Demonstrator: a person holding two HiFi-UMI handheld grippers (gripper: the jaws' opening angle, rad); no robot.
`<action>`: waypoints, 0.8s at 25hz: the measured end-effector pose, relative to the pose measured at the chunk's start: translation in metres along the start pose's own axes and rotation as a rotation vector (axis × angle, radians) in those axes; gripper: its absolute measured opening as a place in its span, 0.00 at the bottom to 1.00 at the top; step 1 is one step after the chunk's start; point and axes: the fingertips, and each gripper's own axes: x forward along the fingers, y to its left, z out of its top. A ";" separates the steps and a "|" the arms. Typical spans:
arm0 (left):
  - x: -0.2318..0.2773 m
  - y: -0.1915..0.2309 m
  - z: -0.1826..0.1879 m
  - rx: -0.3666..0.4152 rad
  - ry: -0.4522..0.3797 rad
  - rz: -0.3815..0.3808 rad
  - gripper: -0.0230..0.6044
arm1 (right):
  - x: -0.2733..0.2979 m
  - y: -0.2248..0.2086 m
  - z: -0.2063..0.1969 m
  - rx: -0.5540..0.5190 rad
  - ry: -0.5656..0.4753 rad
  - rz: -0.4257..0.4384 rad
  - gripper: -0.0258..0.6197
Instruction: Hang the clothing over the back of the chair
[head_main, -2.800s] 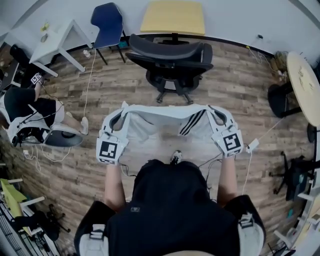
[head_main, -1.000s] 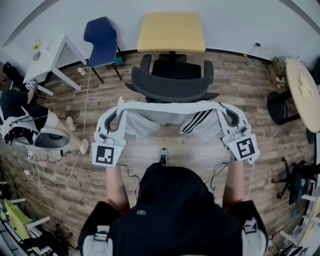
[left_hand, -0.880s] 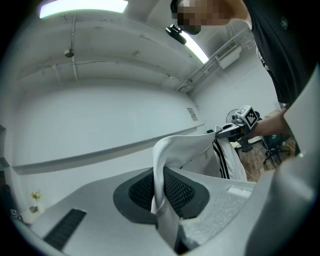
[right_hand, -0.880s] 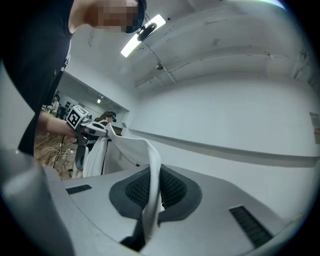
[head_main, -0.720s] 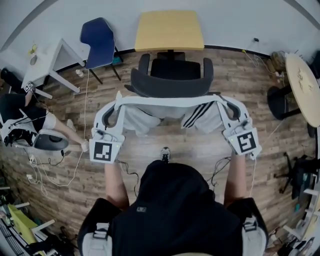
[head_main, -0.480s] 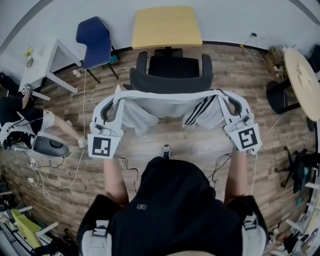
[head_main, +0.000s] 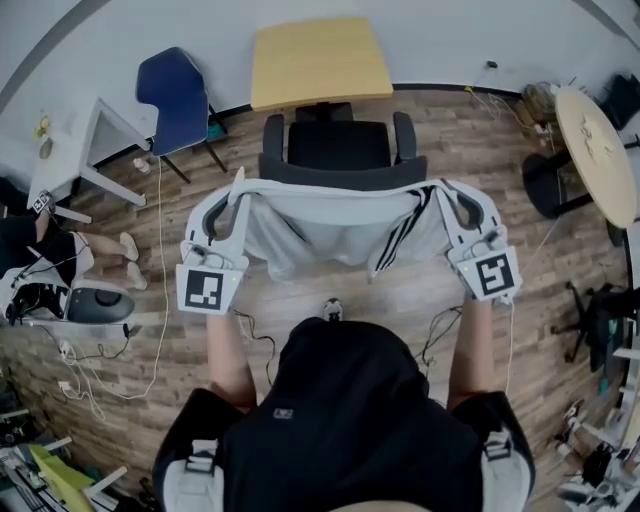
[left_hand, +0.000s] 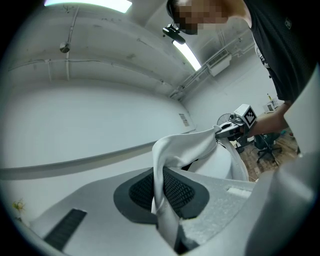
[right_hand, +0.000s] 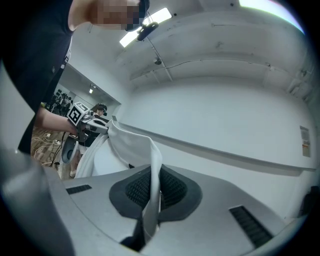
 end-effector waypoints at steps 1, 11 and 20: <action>0.003 0.002 -0.001 0.000 -0.001 -0.007 0.08 | 0.003 -0.001 0.001 -0.003 0.000 -0.007 0.04; 0.022 0.025 -0.011 -0.005 -0.028 -0.079 0.07 | 0.022 -0.001 0.009 -0.010 0.000 -0.089 0.04; 0.037 0.034 -0.013 -0.015 -0.058 -0.110 0.07 | 0.028 -0.006 0.007 -0.015 0.027 -0.132 0.04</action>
